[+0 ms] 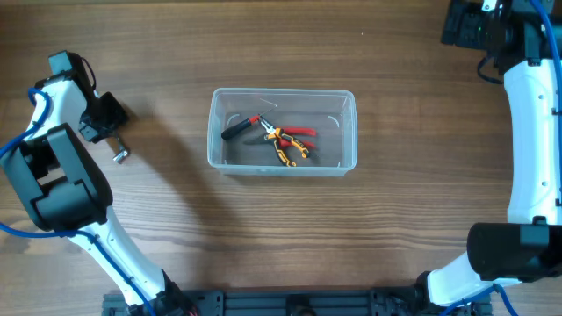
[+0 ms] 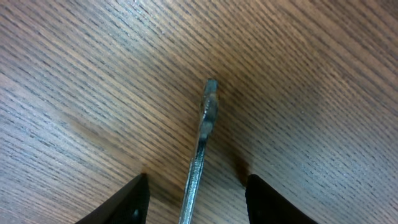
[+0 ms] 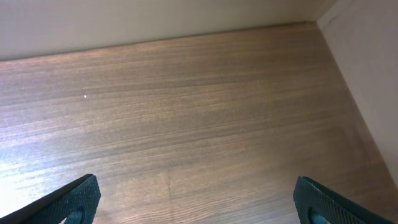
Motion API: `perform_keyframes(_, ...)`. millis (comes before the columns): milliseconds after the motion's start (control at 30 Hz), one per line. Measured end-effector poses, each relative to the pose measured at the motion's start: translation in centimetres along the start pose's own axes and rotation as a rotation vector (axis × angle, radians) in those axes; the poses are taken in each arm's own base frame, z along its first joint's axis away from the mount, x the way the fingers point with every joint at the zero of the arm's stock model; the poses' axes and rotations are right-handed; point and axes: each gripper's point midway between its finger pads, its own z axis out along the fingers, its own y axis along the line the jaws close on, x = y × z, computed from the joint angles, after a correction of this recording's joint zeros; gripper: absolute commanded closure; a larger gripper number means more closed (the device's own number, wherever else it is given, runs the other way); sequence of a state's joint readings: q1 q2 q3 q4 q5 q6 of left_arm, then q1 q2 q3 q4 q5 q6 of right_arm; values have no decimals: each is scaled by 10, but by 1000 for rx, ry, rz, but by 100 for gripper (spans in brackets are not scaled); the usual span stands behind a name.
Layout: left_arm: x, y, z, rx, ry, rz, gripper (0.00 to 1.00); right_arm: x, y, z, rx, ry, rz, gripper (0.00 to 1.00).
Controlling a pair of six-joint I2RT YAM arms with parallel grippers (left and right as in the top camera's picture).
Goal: Pack container
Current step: 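Lower the left gripper and grasp the socket wrench shaft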
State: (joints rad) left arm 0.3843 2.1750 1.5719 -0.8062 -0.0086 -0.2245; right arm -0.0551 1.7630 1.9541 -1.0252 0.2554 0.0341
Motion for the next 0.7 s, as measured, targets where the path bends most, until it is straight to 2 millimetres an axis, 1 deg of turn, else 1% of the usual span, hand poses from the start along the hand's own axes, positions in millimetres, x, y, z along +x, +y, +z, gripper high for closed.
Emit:
perform_keyframes(33,0,0,0,0,-2,0,46,0,0,0,0,0,0,0)
perform_keyframes(200,-3,0,0,2,-10,2,56,0,0,0,0,0,0,1)
perform_keyframes(300,-3,0,0,2,-12,1,69,0,0,0,0,0,0,0)
perform_keyframes(367,-3,-1,1,3,-13,3,79,0,0,0,0,0,0,0)
perform_keyframes(433,-3,-1,1,3,-13,3,86,0,0,0,0,0,0,0)
perform_keyframes(567,-3,0,1,2,-11,3,94,0,0,0,0,0,0,0)
perform_keyframes(700,-3,-1,1,3,-11,3,96,0,0,0,0,0,0,0)
